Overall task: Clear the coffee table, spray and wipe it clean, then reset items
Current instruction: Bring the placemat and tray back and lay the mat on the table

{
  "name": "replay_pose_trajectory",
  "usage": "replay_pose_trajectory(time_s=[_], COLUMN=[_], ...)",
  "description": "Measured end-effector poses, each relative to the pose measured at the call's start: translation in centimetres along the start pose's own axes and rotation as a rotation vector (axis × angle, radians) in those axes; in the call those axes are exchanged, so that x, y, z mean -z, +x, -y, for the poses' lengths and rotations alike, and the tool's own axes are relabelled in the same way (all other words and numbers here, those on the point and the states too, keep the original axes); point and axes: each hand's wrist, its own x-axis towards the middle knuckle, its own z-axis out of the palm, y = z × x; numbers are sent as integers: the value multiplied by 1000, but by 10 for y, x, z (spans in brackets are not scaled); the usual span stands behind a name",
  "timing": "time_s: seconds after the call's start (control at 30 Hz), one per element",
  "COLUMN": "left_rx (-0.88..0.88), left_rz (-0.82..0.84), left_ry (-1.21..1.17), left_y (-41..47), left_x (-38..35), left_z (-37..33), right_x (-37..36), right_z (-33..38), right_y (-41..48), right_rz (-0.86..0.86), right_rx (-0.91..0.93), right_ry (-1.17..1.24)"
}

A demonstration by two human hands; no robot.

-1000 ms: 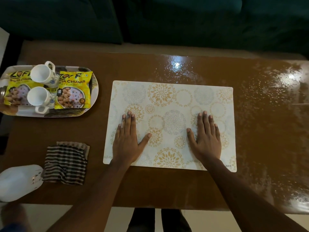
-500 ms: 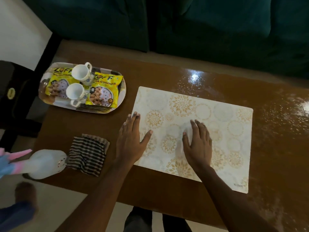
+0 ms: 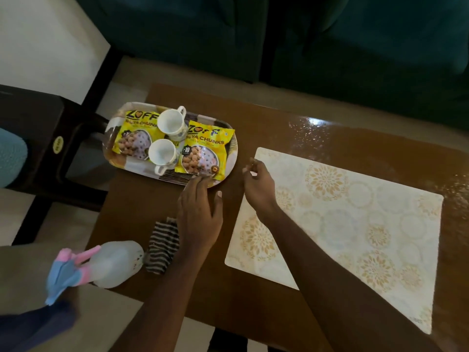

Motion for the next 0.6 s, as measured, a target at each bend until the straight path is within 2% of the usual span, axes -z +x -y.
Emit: replay_pose_trajectory(time_s=[0.2, 0.4, 0.6], left_rx=[-44, -47, -92], left_rz=[-16, -39, -72], left_ry=[-51, -98, -149], left_y=[8, 12, 6], left_x=[5, 8, 11], left_z=[25, 36, 29], right_x=[-45, -57, -43], right_z=[13, 14, 4], right_y=[32, 50, 45], right_rz=[37, -29, -134], right_rx=[-165, -194, -253], right_ry=[171, 142, 278])
